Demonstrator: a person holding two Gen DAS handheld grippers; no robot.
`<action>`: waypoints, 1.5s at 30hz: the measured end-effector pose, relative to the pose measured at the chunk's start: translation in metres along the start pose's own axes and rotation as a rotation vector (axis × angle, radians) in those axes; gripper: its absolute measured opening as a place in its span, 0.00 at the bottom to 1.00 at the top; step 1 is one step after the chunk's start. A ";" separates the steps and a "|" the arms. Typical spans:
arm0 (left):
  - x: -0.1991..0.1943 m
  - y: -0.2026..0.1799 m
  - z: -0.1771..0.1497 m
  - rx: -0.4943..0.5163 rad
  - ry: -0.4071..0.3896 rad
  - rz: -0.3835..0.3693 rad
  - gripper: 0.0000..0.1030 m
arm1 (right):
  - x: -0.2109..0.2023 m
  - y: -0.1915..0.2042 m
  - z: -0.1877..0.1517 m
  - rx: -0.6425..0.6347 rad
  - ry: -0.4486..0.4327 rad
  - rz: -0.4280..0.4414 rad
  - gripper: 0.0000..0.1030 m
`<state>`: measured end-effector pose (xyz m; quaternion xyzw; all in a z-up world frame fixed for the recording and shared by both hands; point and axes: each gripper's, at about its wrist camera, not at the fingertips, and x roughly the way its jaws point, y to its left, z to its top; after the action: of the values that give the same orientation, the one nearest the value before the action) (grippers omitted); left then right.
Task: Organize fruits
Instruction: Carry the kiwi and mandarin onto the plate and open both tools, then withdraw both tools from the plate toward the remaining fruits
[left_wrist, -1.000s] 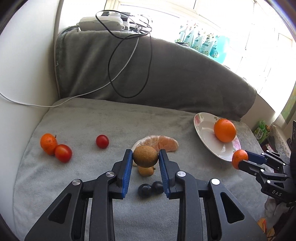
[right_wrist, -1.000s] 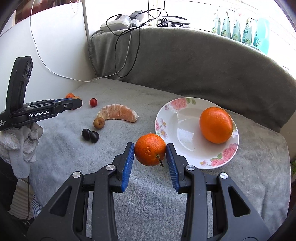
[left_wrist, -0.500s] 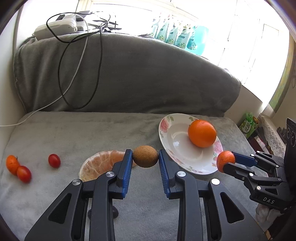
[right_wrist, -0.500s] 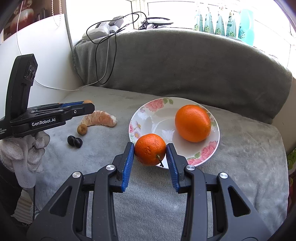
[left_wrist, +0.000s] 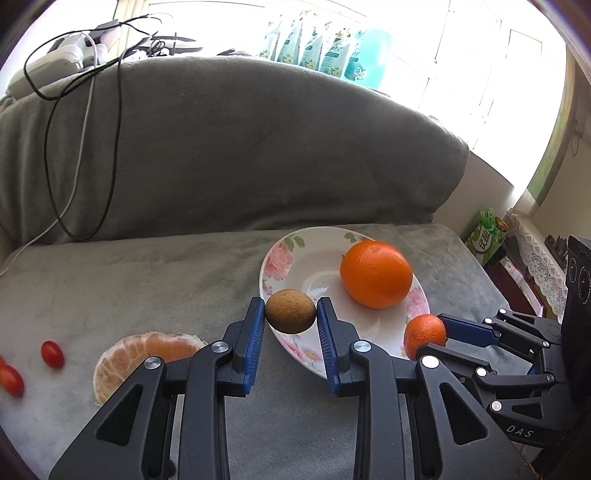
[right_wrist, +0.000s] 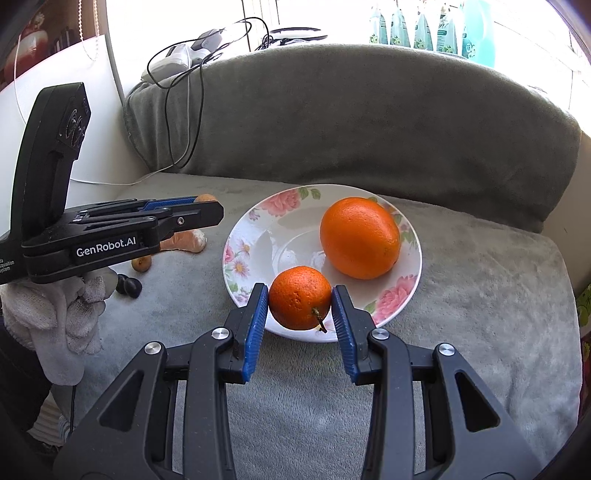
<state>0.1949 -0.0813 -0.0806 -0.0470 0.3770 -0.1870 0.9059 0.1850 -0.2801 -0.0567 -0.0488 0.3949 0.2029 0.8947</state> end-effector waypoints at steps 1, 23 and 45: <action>0.002 -0.002 0.001 0.004 0.004 -0.002 0.26 | 0.001 -0.002 0.000 0.003 0.001 0.000 0.36; 0.016 -0.023 0.008 0.069 0.004 0.018 0.46 | 0.007 -0.007 0.006 0.010 -0.011 -0.002 0.61; -0.022 -0.009 0.006 0.037 -0.072 0.053 0.78 | -0.007 0.014 0.009 -0.026 -0.041 0.017 0.95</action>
<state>0.1825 -0.0815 -0.0600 -0.0269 0.3419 -0.1679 0.9242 0.1812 -0.2678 -0.0447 -0.0530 0.3744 0.2166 0.9001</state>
